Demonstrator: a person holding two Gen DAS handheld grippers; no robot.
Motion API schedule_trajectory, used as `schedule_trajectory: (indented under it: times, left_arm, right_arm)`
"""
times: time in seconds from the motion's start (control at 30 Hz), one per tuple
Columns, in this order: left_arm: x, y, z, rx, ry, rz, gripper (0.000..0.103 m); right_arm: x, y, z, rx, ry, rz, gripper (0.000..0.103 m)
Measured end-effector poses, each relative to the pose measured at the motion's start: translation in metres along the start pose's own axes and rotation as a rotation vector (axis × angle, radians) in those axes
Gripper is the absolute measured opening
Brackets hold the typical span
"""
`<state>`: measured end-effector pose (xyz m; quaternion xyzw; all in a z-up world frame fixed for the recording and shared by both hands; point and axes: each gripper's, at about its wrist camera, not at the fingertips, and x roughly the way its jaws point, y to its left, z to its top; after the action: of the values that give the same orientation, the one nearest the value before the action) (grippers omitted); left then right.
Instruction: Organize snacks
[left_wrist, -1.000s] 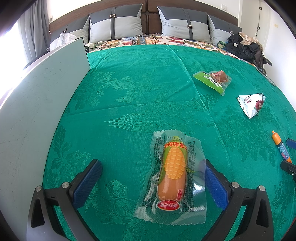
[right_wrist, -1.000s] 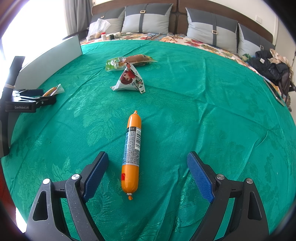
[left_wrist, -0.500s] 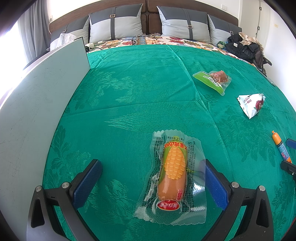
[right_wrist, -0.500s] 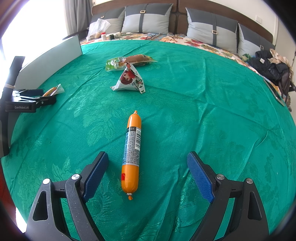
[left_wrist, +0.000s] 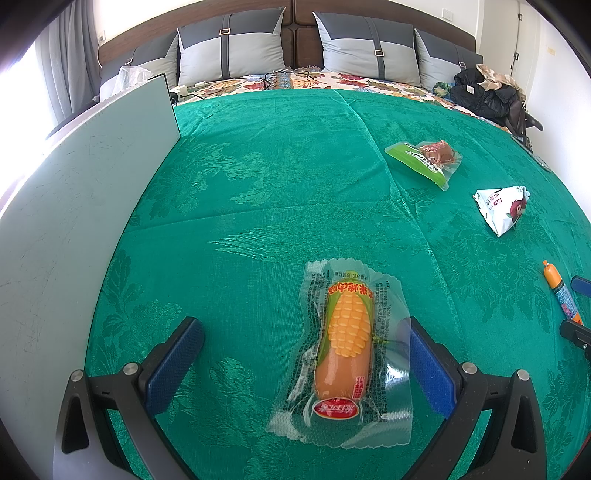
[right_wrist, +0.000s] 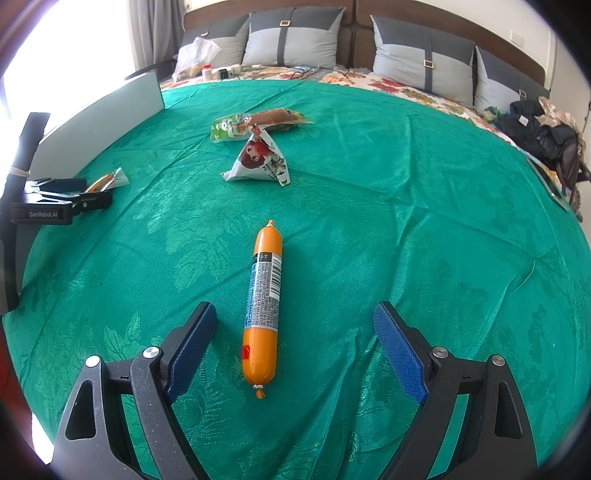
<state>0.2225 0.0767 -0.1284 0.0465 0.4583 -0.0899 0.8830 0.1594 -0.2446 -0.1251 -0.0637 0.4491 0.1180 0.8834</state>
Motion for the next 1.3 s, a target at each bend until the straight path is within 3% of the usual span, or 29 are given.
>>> schedule_trajectory:
  times: [0.97, 1.0, 1.13, 1.2, 1.27, 1.3]
  left_arm:
    - [0.002, -0.002, 0.002, -0.015, 0.002, 0.010, 0.103]
    - [0.003, -0.003, 0.004, -0.017, 0.020, 0.015, 0.103]
    - [0.012, -0.010, 0.027, 0.034, 0.285, -0.045, 0.103]
    - [0.010, -0.014, 0.029, 0.082, 0.318, -0.085, 0.100]
    - [0.008, -0.021, 0.028, 0.155, 0.305, -0.057, 0.084]
    - [0.006, -0.023, 0.028, 0.165, 0.298, -0.085, 0.077]
  right_arm:
    - [0.002, 0.000, -0.001, 0.002, 0.000, 0.002, 0.089]
    - [0.002, 0.000, -0.001, 0.002, 0.000, 0.002, 0.089]
    - [0.004, -0.001, 0.004, -0.003, 0.047, 0.024, 0.089]
    - [0.005, -0.008, 0.017, 0.054, 0.134, 0.082, 0.088]
    - [0.005, -0.011, 0.031, 0.124, 0.208, 0.140, 0.086]
    - [0.004, -0.008, 0.039, 0.125, 0.229, 0.146, 0.085]
